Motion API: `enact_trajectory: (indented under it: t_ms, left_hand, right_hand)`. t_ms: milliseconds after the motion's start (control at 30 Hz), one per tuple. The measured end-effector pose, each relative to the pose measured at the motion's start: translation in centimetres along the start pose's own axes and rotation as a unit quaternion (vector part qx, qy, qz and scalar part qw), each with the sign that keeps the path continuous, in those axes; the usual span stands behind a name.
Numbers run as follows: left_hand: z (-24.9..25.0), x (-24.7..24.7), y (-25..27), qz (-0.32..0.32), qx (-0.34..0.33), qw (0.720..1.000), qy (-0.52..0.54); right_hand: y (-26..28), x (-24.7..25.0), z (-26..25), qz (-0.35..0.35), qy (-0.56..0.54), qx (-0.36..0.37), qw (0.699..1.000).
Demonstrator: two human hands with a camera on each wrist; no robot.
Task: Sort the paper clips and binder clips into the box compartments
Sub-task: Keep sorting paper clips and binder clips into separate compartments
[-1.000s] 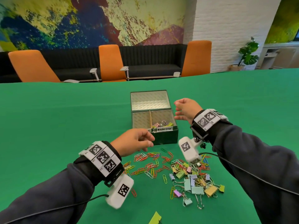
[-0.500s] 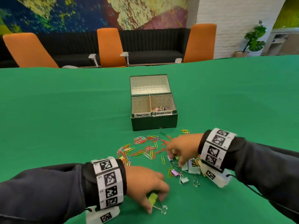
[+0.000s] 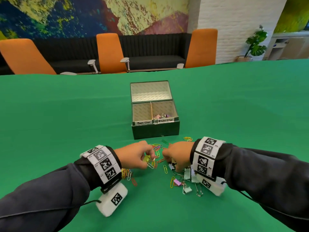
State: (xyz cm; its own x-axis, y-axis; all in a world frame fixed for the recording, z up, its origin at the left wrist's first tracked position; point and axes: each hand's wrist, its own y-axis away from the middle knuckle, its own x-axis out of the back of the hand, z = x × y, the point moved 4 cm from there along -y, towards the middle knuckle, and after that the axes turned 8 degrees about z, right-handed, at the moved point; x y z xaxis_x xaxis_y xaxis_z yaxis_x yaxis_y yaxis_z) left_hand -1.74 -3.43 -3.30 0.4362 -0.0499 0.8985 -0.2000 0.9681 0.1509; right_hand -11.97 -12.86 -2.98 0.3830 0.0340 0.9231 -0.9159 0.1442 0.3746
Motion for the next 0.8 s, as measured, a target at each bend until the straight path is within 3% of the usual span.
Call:
enact_trajectory:
  t_ms: [33,67,133,200,267,333,400,500,567,700,800]
  left_hand:
    - [-0.3,0.4,0.0,0.017,0.03,0.994,0.106]
    - [-0.5,0.7,0.1,0.041,0.062,0.97,0.23]
    - [-1.1,0.8,0.2,0.091,0.121,0.884,0.442]
    - [-1.4,0.5,0.2,0.11,0.155,0.806,0.561]
    - [-1.5,0.2,0.2,0.114,0.172,0.765,0.61]
    - [-1.6,-0.1,0.1,0.117,0.179,0.761,0.612]
    - [-1.4,-0.3,-0.1,0.131,0.17,0.792,0.571]
    - [-0.7,-0.3,-0.3,0.152,0.131,0.853,0.482]
    - [0.0,-0.2,-0.5,0.16,0.108,0.873,0.449]
    - [0.6,-0.2,-1.2,0.176,0.107,0.86,0.466]
    - [0.6,-0.1,-1.6,0.197,0.111,0.843,0.488]
  right_hand:
    - [-0.1,0.1,0.0,-0.002,0.001,0.0,1.0]
    - [-0.2,0.3,0.1,-0.002,-0.004,0.001,1.0]
    - [-0.1,0.7,0.4,0.01,-0.03,-0.007,0.999]
    - [0.0,1.0,1.0,0.025,-0.073,-0.026,0.997]
    - [0.1,1.1,1.9,0.043,-0.121,-0.047,0.991]
    - [0.2,1.0,3.1,0.048,-0.181,-0.076,0.979]
    - [0.2,0.9,4.5,0.047,-0.27,-0.098,0.957]
    - [0.3,1.1,6.3,0.078,-0.42,-0.108,0.898]
    - [0.3,1.4,7.0,0.106,-0.514,-0.108,0.844]
    - [0.2,1.6,7.2,0.116,-0.64,-0.082,0.755]
    - [-0.2,1.7,7.4,0.126,-0.658,-0.085,0.738]
